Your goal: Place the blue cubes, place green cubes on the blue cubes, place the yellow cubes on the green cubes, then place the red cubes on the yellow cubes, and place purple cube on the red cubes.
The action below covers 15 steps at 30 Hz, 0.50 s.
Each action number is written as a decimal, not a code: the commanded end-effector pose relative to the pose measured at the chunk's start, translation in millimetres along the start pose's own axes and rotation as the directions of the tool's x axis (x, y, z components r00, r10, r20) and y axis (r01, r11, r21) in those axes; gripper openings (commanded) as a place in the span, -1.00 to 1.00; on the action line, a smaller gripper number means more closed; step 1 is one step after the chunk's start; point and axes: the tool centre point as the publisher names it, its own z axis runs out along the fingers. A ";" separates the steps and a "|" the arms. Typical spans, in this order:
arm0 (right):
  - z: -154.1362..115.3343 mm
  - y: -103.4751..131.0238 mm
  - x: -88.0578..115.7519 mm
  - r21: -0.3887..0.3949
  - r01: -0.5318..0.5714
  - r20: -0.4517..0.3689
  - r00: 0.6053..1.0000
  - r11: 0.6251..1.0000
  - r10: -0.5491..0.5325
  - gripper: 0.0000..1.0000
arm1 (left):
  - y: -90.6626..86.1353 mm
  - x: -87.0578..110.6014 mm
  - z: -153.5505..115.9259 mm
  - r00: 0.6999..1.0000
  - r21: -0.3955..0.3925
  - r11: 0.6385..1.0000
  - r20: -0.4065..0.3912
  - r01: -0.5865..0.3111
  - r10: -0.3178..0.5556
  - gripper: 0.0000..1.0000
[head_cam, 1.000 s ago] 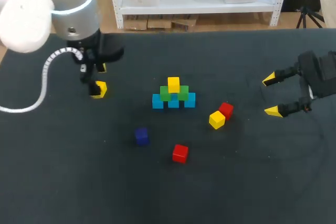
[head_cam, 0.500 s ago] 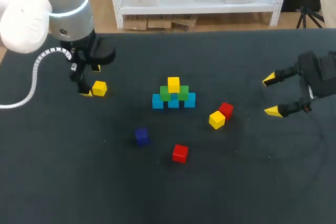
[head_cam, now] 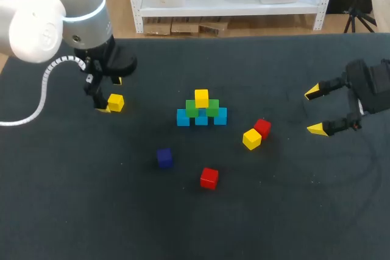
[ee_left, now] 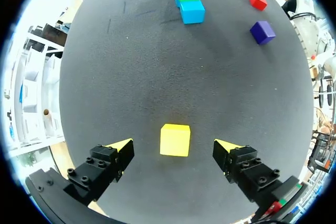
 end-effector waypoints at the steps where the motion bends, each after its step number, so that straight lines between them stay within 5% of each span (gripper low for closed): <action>1: 0.3 0.0 0.4 0.000 0.001 0.002 1.000 1.000 -0.001 1.00 | 2.1 1.7 5.2 1.000 0.000 1.000 0.012 0.000 0.000 1.00; 3: 0.3 0.0 0.4 0.000 0.001 0.002 1.000 1.000 -0.001 1.00 | 2.0 0.4 8.2 1.000 0.000 1.000 0.018 -0.001 0.001 0.95; 7: 0.3 0.0 0.4 0.000 0.001 0.002 1.000 1.000 -0.001 1.00 | 1.7 -0.9 12.2 1.000 0.002 1.000 0.029 0.004 -0.004 0.49; 9: 0.3 0.0 0.4 0.000 0.001 0.002 1.000 1.000 -0.001 1.00 | 1.4 -1.7 13.4 0.999 0.001 1.000 0.032 0.003 -0.003 -0.02; 15: 0.3 0.0 0.4 0.000 0.001 0.002 1.000 1.000 -0.001 1.00 | 0.2 -1.8 14.4 0.999 -0.001 1.000 0.033 0.003 -0.003 -0.37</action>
